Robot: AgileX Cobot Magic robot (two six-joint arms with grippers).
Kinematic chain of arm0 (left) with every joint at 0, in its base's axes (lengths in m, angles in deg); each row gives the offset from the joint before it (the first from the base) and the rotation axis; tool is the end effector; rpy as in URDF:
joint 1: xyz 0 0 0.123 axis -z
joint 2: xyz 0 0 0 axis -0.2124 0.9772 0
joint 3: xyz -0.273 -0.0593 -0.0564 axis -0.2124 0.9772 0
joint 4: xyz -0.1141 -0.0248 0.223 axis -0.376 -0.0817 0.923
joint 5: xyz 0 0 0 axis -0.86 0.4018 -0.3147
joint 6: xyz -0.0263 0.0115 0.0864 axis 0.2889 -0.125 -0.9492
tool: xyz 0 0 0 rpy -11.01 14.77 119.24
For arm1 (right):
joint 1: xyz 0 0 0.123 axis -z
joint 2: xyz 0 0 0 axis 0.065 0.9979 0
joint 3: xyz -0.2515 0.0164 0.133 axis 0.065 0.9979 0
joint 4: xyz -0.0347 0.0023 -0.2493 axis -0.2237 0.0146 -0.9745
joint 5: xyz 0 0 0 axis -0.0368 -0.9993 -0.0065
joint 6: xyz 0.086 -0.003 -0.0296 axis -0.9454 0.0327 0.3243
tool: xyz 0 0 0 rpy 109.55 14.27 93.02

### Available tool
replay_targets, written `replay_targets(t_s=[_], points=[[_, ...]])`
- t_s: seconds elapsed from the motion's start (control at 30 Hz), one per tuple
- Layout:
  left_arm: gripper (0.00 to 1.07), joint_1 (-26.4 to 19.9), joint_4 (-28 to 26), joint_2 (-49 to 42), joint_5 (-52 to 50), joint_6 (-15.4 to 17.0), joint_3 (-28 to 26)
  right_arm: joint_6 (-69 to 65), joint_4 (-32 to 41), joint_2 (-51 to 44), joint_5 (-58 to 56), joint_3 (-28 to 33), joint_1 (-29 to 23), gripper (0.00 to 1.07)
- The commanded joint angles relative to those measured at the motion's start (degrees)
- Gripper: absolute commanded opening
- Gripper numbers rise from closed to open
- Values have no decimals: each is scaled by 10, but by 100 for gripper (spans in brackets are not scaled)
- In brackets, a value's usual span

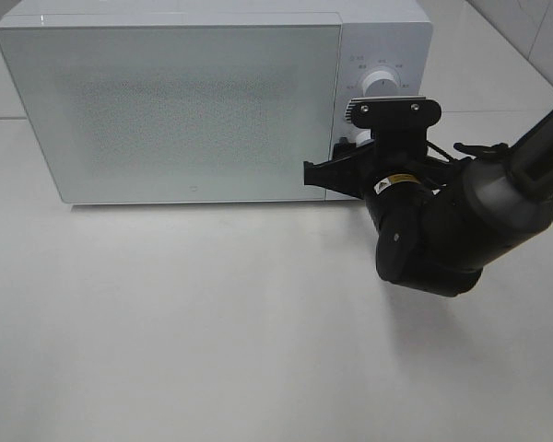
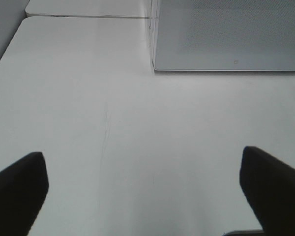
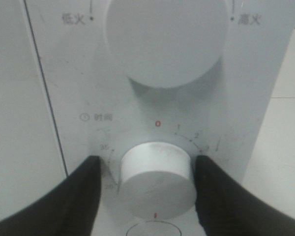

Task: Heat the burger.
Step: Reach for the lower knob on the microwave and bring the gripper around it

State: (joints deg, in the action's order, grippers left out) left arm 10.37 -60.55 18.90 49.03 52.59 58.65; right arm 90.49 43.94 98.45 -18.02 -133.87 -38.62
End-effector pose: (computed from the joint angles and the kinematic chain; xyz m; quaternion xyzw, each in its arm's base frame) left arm -0.0088 -0.0082 0.2812 0.0116 0.8512 -0.0269 0.5241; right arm 0.3237 0.1577 0.1186 0.0154 0.7473 -0.0251 0.6638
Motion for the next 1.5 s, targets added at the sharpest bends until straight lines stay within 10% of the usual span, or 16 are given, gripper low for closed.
replay_targets(t_s=[0.03, 0.23, 0.8, 1.5], points=[[98, 0, -1, -13, -7, 0, 2, -13, -2, -5, 24, -14, 5, 36], [98, 0, -1, -13, -7, 0, 2, -25, -14, -5, 36, -23, 5, 0], [98, 0, -1, -13, -7, 0, 2, -100, -57, -5, 72, -23, 7, 0], [98, 0, -1, -13, -7, 0, 2, -929, -167, -5, 95, -23, 7, 0]])
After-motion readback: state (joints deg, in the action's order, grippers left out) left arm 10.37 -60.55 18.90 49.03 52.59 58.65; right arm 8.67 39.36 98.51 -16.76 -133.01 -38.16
